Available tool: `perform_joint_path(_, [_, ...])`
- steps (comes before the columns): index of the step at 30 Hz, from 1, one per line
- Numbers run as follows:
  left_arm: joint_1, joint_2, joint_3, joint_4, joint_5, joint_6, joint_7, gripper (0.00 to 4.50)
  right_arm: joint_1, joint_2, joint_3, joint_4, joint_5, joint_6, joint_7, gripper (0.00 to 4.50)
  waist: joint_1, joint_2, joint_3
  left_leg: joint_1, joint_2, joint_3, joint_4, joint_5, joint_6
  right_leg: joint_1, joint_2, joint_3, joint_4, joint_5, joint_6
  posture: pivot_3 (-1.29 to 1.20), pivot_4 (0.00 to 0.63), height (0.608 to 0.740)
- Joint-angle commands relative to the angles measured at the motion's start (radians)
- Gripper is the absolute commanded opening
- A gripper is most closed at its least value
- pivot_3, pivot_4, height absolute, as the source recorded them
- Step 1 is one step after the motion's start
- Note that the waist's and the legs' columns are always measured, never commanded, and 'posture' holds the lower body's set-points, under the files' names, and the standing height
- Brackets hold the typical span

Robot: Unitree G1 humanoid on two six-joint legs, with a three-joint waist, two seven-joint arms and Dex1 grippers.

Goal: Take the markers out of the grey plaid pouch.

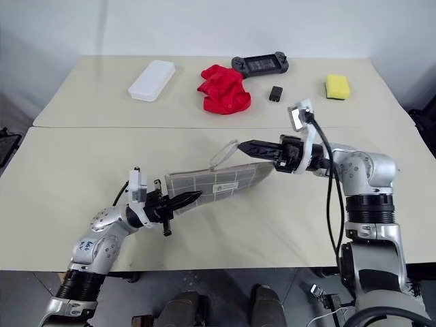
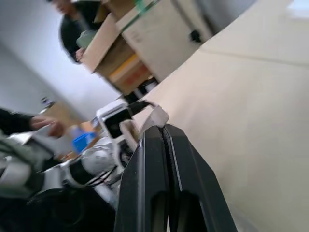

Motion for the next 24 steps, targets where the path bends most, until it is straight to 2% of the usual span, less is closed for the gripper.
perform_joint_path(1, [0.014,0.003,0.055,-0.055,-0.09,0.094,0.013,0.0,-0.001,-0.054,-0.06,0.037,-0.011,-0.05,-0.002,0.04,0.0,0.0,0.0,0.0,0.0,0.0,0.0,0.0,0.0,0.0,0.0,0.0,0.0,0.0,0.0,0.0,0.15,0.74])
perform_joint_path(13, [0.019,0.019,0.112,-0.076,-0.142,0.217,-0.003,0.0,0.074,-0.145,-0.156,0.163,-0.044,-0.138,-0.042,0.04,0.002,0.0,0.0,0.0,0.0,0.003,0.0,0.0,0.0,0.001,0.0,0.0,-0.001,0.0,0.0,0.0,0.15,0.74])
perform_joint_path(18, [0.01,0.024,0.099,-0.073,-0.131,0.228,-0.025,0.0,0.088,-0.14,-0.16,0.121,-0.024,-0.094,-0.07,0.04,0.002,0.0,0.0,0.0,0.0,0.003,0.0,0.0,0.0,0.001,0.0,0.0,-0.001,0.0,0.0,0.0,0.15,0.74])
perform_joint_path(19, [0.004,0.021,0.094,-0.07,-0.128,0.228,-0.027,0.0,0.081,-0.151,-0.148,0.104,-0.009,-0.011,-0.094,0.21,0.002,0.0,0.0,0.0,0.0,0.003,0.0,0.0,0.0,0.001,0.0,0.0,-0.001,0.0,0.0,0.0,0.15,0.74])
perform_joint_path(21, [-0.008,0.016,0.078,-0.062,-0.114,0.221,-0.035,0.0,0.118,-0.166,-0.119,0.009,-0.015,-0.022,-0.074,0.63,0.004,0.0,0.0,0.0,0.0,0.003,0.0,0.0,0.0,0.001,0.0,0.0,-0.001,0.0,0.0,0.0,0.15,0.74])
perform_joint_path(24, [-0.028,0.004,0.064,-0.05,-0.105,0.219,-0.042,0.0,0.191,-0.223,-0.096,-0.045,-0.04,-0.043,-0.02,1.57,0.015,0.0,0.0,0.0,0.0,0.003,0.0,0.0,0.0,0.001,0.0,-0.001,-0.002,0.0,0.0,0.0,0.15,0.74])
